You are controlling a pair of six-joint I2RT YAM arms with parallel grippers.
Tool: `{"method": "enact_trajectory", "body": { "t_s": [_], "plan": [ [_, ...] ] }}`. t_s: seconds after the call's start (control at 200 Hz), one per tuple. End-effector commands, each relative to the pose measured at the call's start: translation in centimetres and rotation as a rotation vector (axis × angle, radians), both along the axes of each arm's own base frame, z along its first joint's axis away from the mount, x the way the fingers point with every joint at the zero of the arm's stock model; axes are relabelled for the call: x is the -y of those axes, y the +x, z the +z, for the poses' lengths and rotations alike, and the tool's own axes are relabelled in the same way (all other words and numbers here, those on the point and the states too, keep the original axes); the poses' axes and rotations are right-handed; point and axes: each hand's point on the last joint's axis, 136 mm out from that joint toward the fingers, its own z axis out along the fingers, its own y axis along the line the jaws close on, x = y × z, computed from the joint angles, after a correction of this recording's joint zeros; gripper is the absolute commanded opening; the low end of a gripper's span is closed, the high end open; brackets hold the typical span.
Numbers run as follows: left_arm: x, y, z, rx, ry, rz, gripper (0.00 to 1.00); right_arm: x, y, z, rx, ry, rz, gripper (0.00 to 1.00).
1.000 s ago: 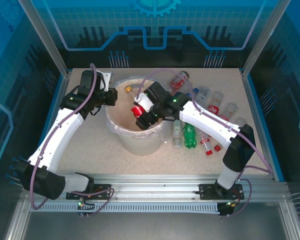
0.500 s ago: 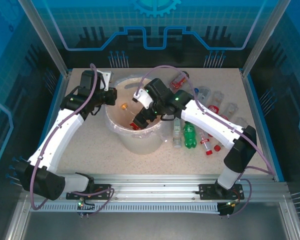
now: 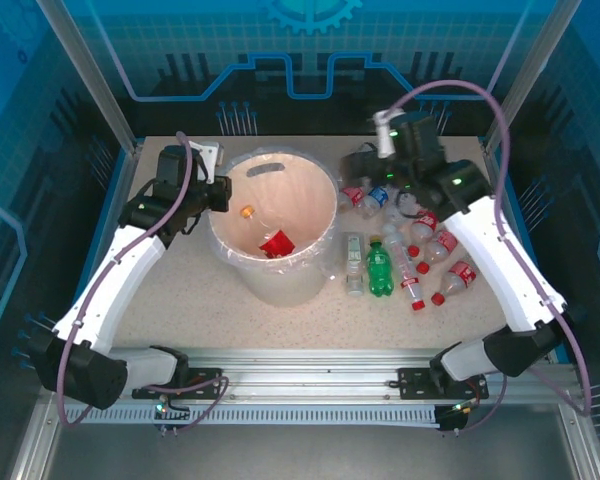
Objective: Put the plastic bottles in the bin
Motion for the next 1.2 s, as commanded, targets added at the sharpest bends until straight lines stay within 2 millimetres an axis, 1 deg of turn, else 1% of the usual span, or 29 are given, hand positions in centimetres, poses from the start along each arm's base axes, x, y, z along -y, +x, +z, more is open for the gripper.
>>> {"method": "enact_trajectory", "body": {
  "t_s": [0.0, 0.065, 0.11, 0.22, 0.3, 0.36, 0.495, 0.535, 0.55, 0.57, 0.615, 0.695, 0.795, 0.911, 0.951, 0.991, 1.071, 1.196],
  "plan": [
    [-0.1, 0.2, -1.8, -0.039, -0.021, 0.028, 0.0, 9.7, -3.0, -6.6, -0.239, -0.057, -0.343, 0.98],
    [-0.3, 0.0, -1.5, -0.032, -0.015, 0.036, 0.0, 14.1, -4.3, -9.8, -0.302, -0.021, -0.472, 0.96],
    [-0.5, -0.1, -1.4, -0.026, -0.011, 0.041, 0.0, 16.2, -5.2, -12.1, -0.34, 0.027, -0.543, 0.95],
    [-0.6, -0.2, -1.3, -0.026, -0.003, 0.048, 0.0, 19.8, -7.0, -17.4, -0.404, 0.106, -0.678, 0.92],
    [-0.6, -0.1, -1.5, -0.035, -0.001, 0.045, 0.0, 21.4, -8.0, -20.7, -0.454, 0.117, -0.756, 0.91],
    [-0.7, -0.2, -1.6, -0.041, 0.001, 0.046, 0.0, 22.1, -8.7, -22.9, -0.5, 0.13, -0.792, 0.92],
    [-0.6, -0.3, -1.5, -0.037, -0.013, 0.046, 0.0, 23.3, -9.4, -26.7, -0.557, 0.13, -0.846, 0.93],
    [-0.5, -0.3, -1.4, -0.034, -0.013, 0.044, 0.0, 23.5, -9.1, -27.2, -0.556, 0.147, -0.851, 0.93],
    [-0.6, -0.3, -1.3, -0.034, -0.013, 0.045, 0.0, 23.4, -9.6, -28.1, -0.575, 0.151, -0.854, 0.93],
    [-0.6, -0.3, -1.4, -0.034, -0.01, 0.046, 0.0, 23.5, -9.6, -28.7, -0.581, 0.16, -0.858, 0.93],
    [-0.7, -0.3, -1.5, -0.033, -0.005, 0.05, 0.0, 23.5, -9.6, -29.5, -0.591, 0.187, -0.861, 0.92],
    [-0.7, -0.3, -1.5, -0.033, -0.004, 0.051, 0.0, 23.7, -9.0, -30.4, -0.595, 0.225, -0.856, 0.92],
    [-0.6, -0.1, -1.7, -0.038, -0.007, 0.048, 0.0, 23.5, -8.3, -31.2, -0.606, 0.244, -0.841, 0.92],
    [-0.6, -0.1, -1.8, -0.043, -0.009, 0.047, 0.0, 24.0, -7.8, -32.6, -0.619, 0.25, -0.844, 0.91],
    [-0.5, -0.2, -1.8, -0.043, -0.011, 0.045, 0.0, 24.2, -7.8, -32.9, -0.621, 0.246, -0.846, 0.88],
    [-0.5, -0.2, -1.7, -0.042, -0.014, 0.044, 0.0, 24.4, -7.7, -33.0, -0.615, 0.233, -0.846, 0.84],
    [-0.5, -0.3, -1.4, -0.033, -0.019, 0.046, 0.0, 24.9, -7.6, -32.7, -0.597, 0.207, -0.846, 0.84],
    [-0.5, -0.3, -1.3, -0.031, -0.02, 0.047, 0.0, 24.9, -7.6, -32.2, -0.585, 0.2, -0.827, 0.76]
  ]
}}
